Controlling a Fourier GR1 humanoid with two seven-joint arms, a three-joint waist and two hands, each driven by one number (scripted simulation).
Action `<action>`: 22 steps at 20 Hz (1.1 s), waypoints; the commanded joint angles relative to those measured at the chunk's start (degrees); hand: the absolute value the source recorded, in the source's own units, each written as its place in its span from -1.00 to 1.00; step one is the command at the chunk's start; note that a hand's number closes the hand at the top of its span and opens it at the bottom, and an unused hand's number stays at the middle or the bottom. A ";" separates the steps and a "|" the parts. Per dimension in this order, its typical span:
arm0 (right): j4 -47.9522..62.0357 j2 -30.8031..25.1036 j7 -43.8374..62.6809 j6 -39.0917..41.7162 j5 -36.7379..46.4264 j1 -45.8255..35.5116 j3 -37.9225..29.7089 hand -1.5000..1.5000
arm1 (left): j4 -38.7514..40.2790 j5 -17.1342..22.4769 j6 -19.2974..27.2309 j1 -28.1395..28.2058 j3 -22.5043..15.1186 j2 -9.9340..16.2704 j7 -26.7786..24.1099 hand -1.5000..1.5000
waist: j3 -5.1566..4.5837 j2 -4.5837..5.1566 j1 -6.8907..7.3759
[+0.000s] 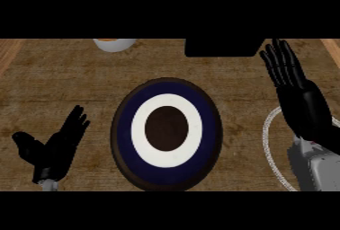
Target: Pick the bell pepper from the placemat and place it in the plate
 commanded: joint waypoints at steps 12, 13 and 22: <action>-1.02 8.96 -5.41 -45.33 2.81 11.88 -38.13 -1.00 | 1.55 -15.54 1.66 4.30 3.83 13.49 -12.90 0.00 | 0.06 -0.90 -2.57; -2.11 11.19 -6.10 -48.11 3.56 11.82 -38.18 -1.00 | 1.16 -17.52 3.35 3.93 1.52 11.28 -13.43 0.00 | 0.07 -0.74 -2.00; -22.29 11.73 8.63 -47.40 8.47 35.04 -23.91 -1.00 | 3.87 -18.74 0.75 2.57 3.48 11.57 -15.88 0.00 | 0.02 -0.66 -0.47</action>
